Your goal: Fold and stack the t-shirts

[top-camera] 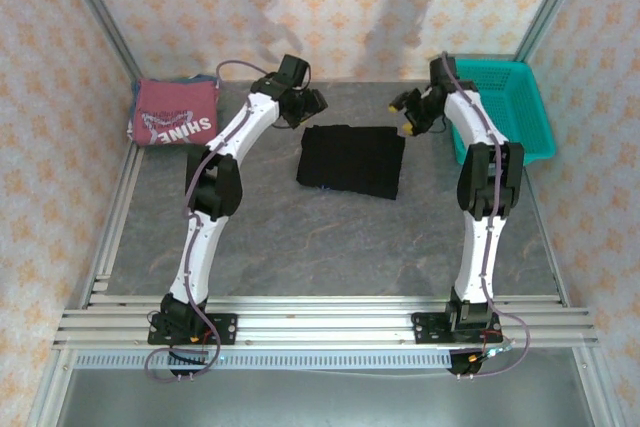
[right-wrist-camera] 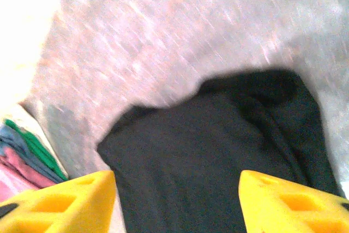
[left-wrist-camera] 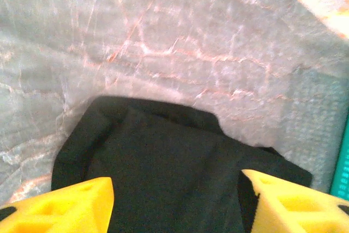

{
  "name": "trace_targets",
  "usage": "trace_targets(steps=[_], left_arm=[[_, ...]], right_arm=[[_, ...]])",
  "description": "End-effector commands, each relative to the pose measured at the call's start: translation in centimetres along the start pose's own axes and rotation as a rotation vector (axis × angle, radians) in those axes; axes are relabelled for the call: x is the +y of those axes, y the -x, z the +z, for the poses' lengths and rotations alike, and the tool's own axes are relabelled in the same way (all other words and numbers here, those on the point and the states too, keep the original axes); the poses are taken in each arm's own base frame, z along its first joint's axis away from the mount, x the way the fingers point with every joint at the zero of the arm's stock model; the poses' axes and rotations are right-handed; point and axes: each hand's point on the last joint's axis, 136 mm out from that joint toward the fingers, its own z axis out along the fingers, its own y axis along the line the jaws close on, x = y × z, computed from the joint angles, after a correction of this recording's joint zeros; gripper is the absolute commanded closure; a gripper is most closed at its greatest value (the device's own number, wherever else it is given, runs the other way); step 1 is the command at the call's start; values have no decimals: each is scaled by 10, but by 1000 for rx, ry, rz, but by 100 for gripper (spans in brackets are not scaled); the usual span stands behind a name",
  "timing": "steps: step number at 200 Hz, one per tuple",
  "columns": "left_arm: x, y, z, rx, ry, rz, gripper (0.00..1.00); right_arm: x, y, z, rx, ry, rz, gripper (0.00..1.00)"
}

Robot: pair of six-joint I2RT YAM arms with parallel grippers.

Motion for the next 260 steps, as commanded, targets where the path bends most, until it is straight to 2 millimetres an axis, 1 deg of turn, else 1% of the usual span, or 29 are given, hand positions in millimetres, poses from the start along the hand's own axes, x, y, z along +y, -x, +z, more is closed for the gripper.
trace_targets(steps=[1,4,10,16,17,19,26,40,49,62,67,79,85,100,110,130,151,162,166,180,210,228,243,247,260], left_arm=[[-24,34,-81,-132,-10,74,34],[-24,35,-87,-141,-6,88,34],[-24,35,-99,-154,3,120,33],[-22,33,-110,-163,14,154,33],[-20,32,-109,-161,19,160,33],[-21,32,-115,-168,15,168,32],[-15,27,-122,-166,26,212,31],[5,11,-124,-142,76,299,28],[18,0,-121,-119,106,344,27],[37,-17,-106,-76,148,384,27],[40,-22,-100,-62,152,398,27],[46,-32,-83,-45,181,434,26],[48,-35,-73,-35,198,450,26],[53,-39,-53,-16,243,467,26],[59,-39,-39,-2,279,457,26],[60,-40,-17,9,292,444,26],[60,-44,4,12,284,430,26],[61,-44,11,7,286,423,26],[60,-44,13,5,283,419,25],[58,-42,18,-9,268,404,25],[52,-41,27,-25,231,374,25],[51,-42,36,-23,210,357,25],[49,-45,45,-7,203,353,25],[51,-44,46,-5,206,349,25],[55,-46,54,7,225,346,25]], right_arm=[[27,7,-59,-94,-20,-141,32],[28,5,-64,-97,-26,-159,30],[29,-1,-74,-104,-35,-195,23],[28,-8,-84,-107,-49,-234,21],[28,-10,-86,-106,-52,-240,20],[27,-13,-89,-106,-57,-252,20],[22,-24,-99,-109,-81,-299,17],[12,-49,-118,-125,-114,-385,11],[2,-66,-127,-134,-131,-429,6],[-11,-89,-136,-150,-137,-474,1],[-15,-97,-139,-157,-129,-488,1],[-27,-121,-139,-146,-107,-505,1],[-32,-128,-139,-138,-103,-503,1],[-47,-148,-138,-116,-88,-487,1],[-52,-159,-139,-113,-64,-471,1],[-63,-178,-139,-95,-21,-438,1],[-79,-190,-137,-65,-34,-417,1],[-86,-196,-133,-40,-45,-405,1],[-84,-198,-138,-48,-32,-411,1],[-89,-202,-140,-44,-36,-408,1],[-98,-204,-134,-29,-57,-401,1],[-99,-203,-127,-18,-56,-394,1],[-93,-201,-126,-24,-37,-392,1],[-94,-200,-121,-12,-43,-384,1],[-91,-198,-118,-5,-35,-379,1]])
